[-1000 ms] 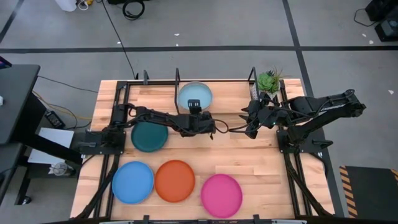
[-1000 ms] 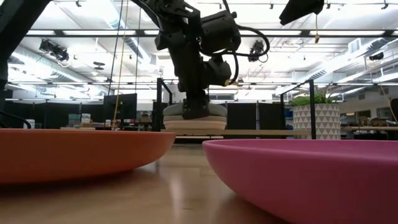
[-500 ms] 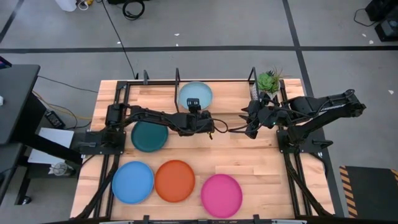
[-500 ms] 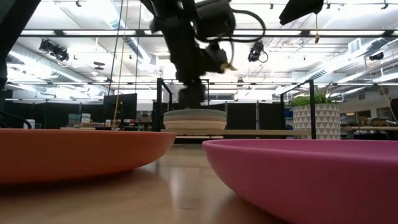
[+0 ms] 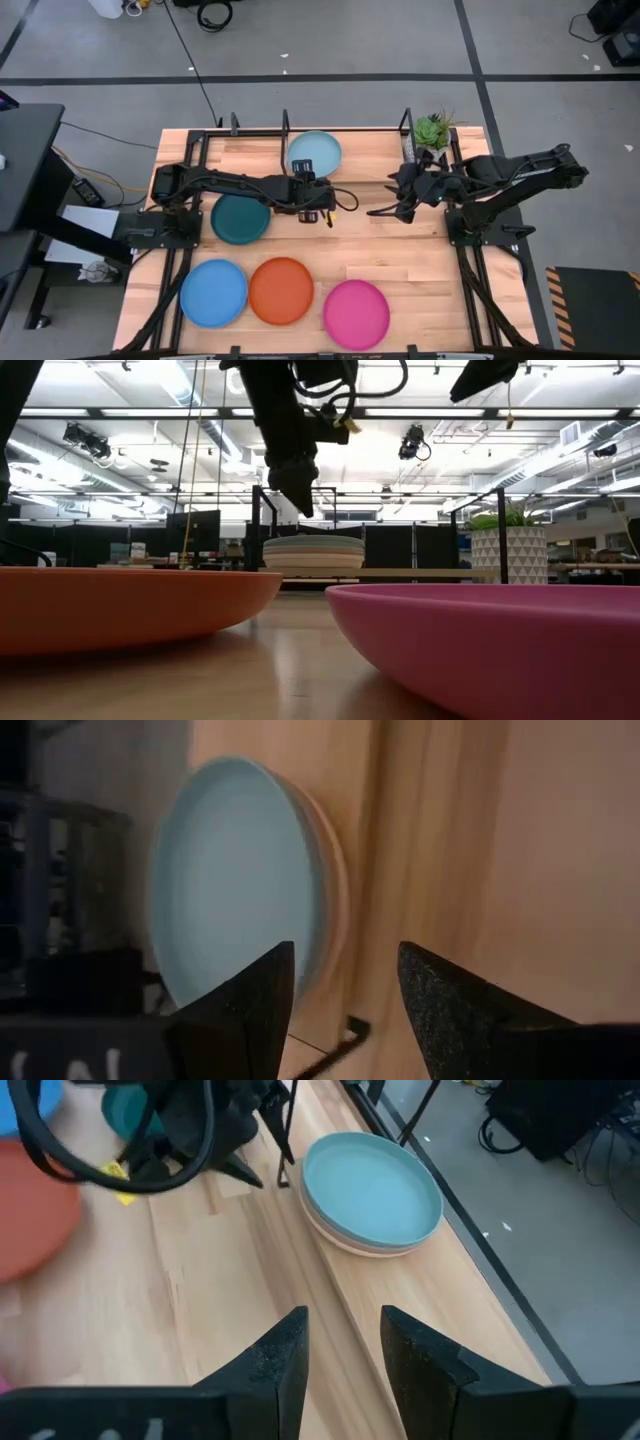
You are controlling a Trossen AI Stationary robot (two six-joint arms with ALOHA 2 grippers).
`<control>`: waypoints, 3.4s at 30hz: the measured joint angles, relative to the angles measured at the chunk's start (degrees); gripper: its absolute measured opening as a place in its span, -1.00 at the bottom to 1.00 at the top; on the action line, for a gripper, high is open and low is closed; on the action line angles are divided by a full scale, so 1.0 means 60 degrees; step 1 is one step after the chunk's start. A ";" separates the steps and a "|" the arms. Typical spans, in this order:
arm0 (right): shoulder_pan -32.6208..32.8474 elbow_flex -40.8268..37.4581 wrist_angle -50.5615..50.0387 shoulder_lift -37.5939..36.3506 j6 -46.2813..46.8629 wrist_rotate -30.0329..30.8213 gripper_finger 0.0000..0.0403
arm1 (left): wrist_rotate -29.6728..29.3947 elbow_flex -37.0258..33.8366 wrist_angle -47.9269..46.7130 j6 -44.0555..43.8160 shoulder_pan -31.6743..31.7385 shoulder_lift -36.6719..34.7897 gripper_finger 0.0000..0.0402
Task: Place and stack plates onto a shelf
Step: Stack the light blue plate on top of the gray plate on the shelf, then put the dark blue plate on the shelf
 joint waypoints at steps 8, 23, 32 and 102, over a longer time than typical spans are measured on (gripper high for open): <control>-0.0007 -0.0588 0.0247 0.0004 -0.0603 0.0019 -0.34 | 0.0492 -0.0693 0.1822 0.0087 -0.0220 -0.0009 -0.06; -0.0011 -0.0588 0.0304 -0.0193 -0.0986 0.0164 -0.34 | -0.1406 -0.3411 0.8571 0.3256 0.0531 -0.0002 -0.07; -0.0011 -0.0588 0.0368 -0.0189 -0.0808 0.0164 -0.34 | -0.1403 -0.4028 0.9421 0.3589 0.0924 0.0013 -0.07; -0.0011 -0.1171 0.0743 -0.0237 -0.2207 -0.0115 -0.34 | 0.0779 -0.4502 -0.2766 -1.0121 -0.4387 -0.0749 -0.07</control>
